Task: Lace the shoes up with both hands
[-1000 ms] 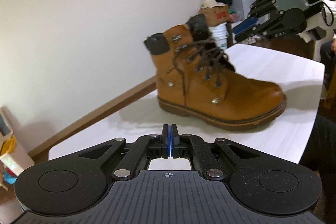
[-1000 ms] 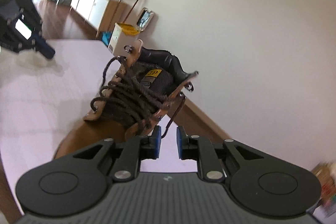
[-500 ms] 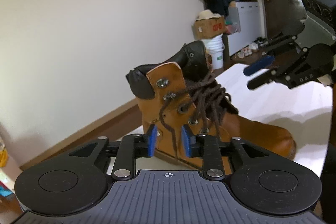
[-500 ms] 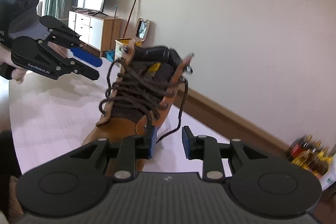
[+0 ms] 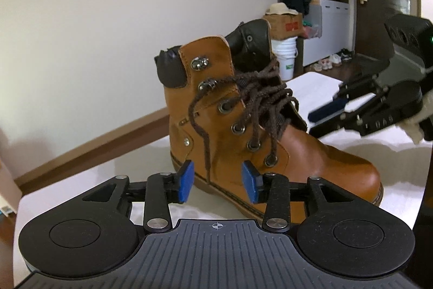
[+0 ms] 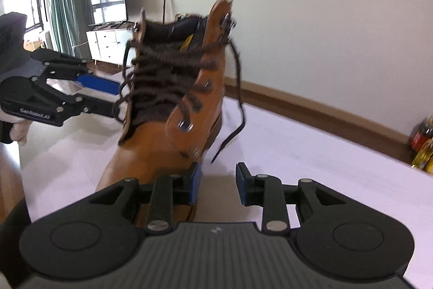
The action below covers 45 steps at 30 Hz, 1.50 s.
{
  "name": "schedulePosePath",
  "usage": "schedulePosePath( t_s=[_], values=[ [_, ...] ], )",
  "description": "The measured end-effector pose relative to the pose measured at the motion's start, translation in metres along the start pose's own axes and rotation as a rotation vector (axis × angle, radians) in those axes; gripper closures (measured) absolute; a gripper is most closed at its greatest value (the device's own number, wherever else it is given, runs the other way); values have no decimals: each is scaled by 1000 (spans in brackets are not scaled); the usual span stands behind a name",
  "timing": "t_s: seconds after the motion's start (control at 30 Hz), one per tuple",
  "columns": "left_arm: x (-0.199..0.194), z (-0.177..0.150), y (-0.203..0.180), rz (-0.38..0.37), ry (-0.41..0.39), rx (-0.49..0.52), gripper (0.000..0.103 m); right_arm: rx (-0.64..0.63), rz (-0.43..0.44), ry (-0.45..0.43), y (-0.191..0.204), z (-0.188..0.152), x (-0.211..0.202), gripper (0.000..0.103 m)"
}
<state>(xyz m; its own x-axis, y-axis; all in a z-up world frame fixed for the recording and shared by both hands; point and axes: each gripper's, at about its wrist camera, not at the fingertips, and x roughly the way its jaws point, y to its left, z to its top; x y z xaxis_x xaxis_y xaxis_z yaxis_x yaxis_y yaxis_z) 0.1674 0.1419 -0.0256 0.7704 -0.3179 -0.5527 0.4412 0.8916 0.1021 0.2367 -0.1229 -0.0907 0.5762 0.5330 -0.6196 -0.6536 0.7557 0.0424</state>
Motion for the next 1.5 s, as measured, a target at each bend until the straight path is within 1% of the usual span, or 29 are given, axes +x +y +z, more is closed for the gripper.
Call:
schedulePosePath(
  t_s=[0.03,0.1,0.2,0.33,0.37,0.4,0.47,0.53,0.6,0.63,0.67,0.73,0.77,0.83,0.9,1.0,1.1,1.27,1.33,1.37,1.4,1.43,1.47,1.5],
  values=[
    [0,-1,1,1,-3,-9,58,13,7,-1,0,-1,-1,78],
    [0,-4,4,2,-10,-15,57,48,26,-3,1,-2,-1,88],
    [-2,-7,8,20,-4,-29,57,67,30,-9,8,-4,-2,99],
    [-11,-18,10,32,4,-69,57,65,-4,-13,13,-6,-5,99],
    [-13,-20,10,33,6,-80,57,64,-14,-14,14,-7,-6,97],
    [-15,-23,6,28,9,-92,57,63,-23,-15,14,-8,-7,86],
    [-17,-28,0,16,10,-105,57,58,-27,-7,11,-13,-10,71],
    [-15,-31,-7,7,18,-118,56,52,-25,5,8,-19,-14,73],
    [-11,-36,-17,-4,26,-128,52,47,-19,16,6,-25,-18,73],
    [-11,-38,-21,-7,25,-131,52,45,-9,19,7,-28,-20,73],
    [-7,-40,-27,-28,27,-143,51,41,-5,20,8,-30,-22,73],
    [-2,-41,-33,-31,29,-142,48,30,-9,19,11,-35,-25,73],
    [0,-42,-36,-30,31,-137,45,25,-11,17,12,-37,-27,73],
    [3,-44,-39,-14,26,-137,40,40,-7,12,14,-41,-29,77],
    [4,-46,-38,6,21,-149,34,58,-14,-2,21,-42,-29,84],
    [3,-49,-32,33,18,-179,33,67,-30,-22,39,-42,-26,93],
    [-2,-55,-25,66,16,-203,33,77,-48,-40,56,-42,-22,93],
    [-6,-58,-15,100,15,-211,32,91,-35,-42,70,-36,-13,94],
    [-5,-57,-14,108,13,-212,31,98,-43,-45,71,-34,-11,93],
    [-6,-57,-15,108,13,-213,31,113,-54,-50,69,-34,-11,90],
    [-6,-57,-16,110,12,-214,30,127,-65,-54,67,-35,-12,82],
    [-6,-57,-16,112,11,-221,29,141,-77,-59,65,-35,-13,77],
    [-7,-58,-16,115,11,-230,28,155,-88,-64,63,-35,-14,66],
    [-7,-58,-15,114,6,-242,26,169,-99,-68,61,-36,-14,59]
  ],
)
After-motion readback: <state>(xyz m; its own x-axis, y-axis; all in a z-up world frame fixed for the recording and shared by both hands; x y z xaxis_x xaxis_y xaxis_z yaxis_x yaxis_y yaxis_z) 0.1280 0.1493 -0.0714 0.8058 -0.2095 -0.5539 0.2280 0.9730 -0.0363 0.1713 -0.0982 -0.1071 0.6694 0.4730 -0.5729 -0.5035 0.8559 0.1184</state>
